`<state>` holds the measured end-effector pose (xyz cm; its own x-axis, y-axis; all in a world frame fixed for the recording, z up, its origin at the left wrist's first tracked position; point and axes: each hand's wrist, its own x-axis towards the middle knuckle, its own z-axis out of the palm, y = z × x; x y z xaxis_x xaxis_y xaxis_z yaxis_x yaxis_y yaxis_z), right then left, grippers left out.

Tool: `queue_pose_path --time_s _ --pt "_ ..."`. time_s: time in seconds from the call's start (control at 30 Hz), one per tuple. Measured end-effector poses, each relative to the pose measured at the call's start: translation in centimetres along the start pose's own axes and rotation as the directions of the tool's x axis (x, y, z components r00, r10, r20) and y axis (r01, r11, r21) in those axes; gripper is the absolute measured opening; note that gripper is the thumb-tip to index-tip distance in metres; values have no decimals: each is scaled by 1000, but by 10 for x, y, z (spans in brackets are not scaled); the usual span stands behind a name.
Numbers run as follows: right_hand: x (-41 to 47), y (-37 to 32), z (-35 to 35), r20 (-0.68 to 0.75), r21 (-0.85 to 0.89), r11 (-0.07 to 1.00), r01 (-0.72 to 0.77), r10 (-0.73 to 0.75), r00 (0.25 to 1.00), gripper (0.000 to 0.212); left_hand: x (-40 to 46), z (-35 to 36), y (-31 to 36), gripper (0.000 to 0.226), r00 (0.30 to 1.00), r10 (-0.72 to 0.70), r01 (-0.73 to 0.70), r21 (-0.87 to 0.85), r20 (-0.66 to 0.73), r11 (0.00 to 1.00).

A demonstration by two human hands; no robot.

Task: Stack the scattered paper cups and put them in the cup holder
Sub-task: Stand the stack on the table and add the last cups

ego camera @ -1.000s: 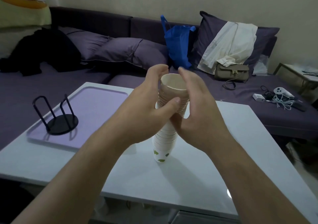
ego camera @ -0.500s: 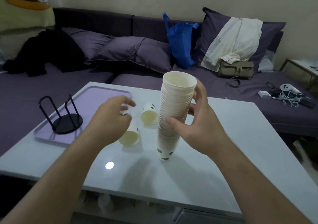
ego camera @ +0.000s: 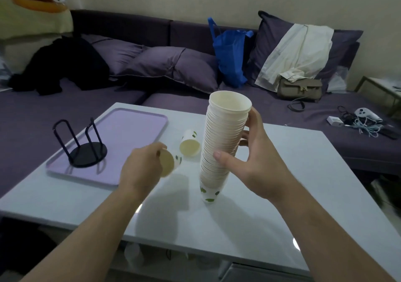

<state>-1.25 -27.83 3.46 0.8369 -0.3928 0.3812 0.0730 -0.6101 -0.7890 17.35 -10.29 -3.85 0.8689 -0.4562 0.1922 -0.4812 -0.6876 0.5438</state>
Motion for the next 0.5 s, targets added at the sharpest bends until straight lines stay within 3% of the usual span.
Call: queue_pose_path --time_s 0.13,0.23,0.3,0.4,0.5 --pt "0 -2 -5 -3 50 999 20 -20 1000 97 2 -45 21 27 982 -81 26 -303 -169 953" --pt "-1 -11 -12 -63 92 995 36 -31 998 99 -3 -72 38 11 962 -119 -52 -589 -247 806" --pt "-3 -23 -19 -154 58 994 93 -83 985 97 -9 -87 49 16 954 -88 -142 -693 -286 707" --pt "-4 -49 -26 -259 -197 948 251 -297 919 96 -19 -102 71 19 926 -42 -257 -708 -375 658" --pt "-3 -82 -21 -205 -409 828 382 -492 846 98 -31 -111 96 16 853 110 -393 -488 -510 780"
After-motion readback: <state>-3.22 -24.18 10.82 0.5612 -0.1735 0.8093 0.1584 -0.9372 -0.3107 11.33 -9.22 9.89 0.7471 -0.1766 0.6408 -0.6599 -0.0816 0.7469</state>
